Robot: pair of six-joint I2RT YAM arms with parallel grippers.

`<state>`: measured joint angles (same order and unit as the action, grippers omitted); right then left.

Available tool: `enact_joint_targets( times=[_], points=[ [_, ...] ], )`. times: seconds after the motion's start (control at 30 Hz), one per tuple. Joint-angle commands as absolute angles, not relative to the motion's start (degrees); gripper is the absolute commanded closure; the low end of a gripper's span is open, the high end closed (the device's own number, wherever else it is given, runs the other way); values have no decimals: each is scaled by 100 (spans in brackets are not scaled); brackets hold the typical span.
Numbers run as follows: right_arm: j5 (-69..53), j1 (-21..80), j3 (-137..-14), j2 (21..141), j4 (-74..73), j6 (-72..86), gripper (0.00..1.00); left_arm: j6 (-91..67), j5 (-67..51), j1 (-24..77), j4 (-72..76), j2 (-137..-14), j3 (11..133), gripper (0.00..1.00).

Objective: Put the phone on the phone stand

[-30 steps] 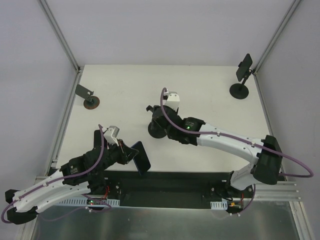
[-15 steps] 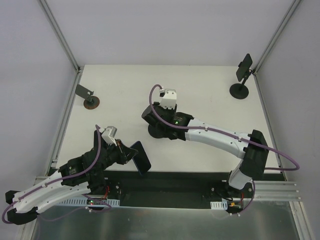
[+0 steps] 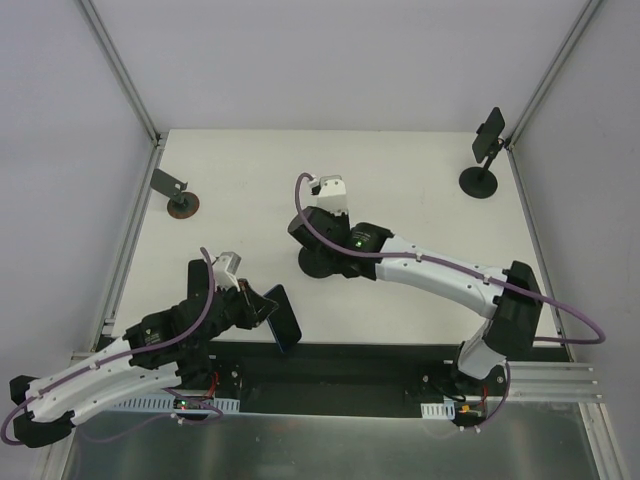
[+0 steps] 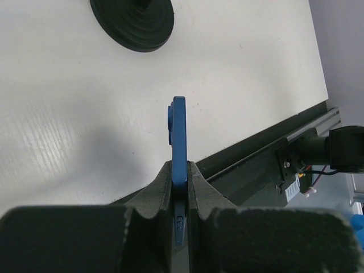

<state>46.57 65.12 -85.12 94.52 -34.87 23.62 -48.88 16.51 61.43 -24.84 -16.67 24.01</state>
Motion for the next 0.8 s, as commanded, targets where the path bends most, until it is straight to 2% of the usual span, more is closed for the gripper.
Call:
enact_joint_targets(
  times=[0.0,0.1,0.3,0.53,0.77],
  points=[
    [4008,6486,-7931,8651,-3121,653,99,-4843,1494,6135,-2118,-1872,2795,100],
    [3605,6460,-7455,8124,-2866,-279,99,-4668,1547,6135,-1925,-2004,2865,100],
    [2251,5942,-6926,7349,-2786,-676,99,-4403,1337,6135,-934,-2451,2760,100],
    [2118,5836,-6268,6979,-2628,-748,99,-4079,476,6135,269,-3812,2883,100],
    [1715,5748,-5757,6495,-2268,-782,99,-3481,-272,6021,1116,-4377,3225,100]
  ],
)
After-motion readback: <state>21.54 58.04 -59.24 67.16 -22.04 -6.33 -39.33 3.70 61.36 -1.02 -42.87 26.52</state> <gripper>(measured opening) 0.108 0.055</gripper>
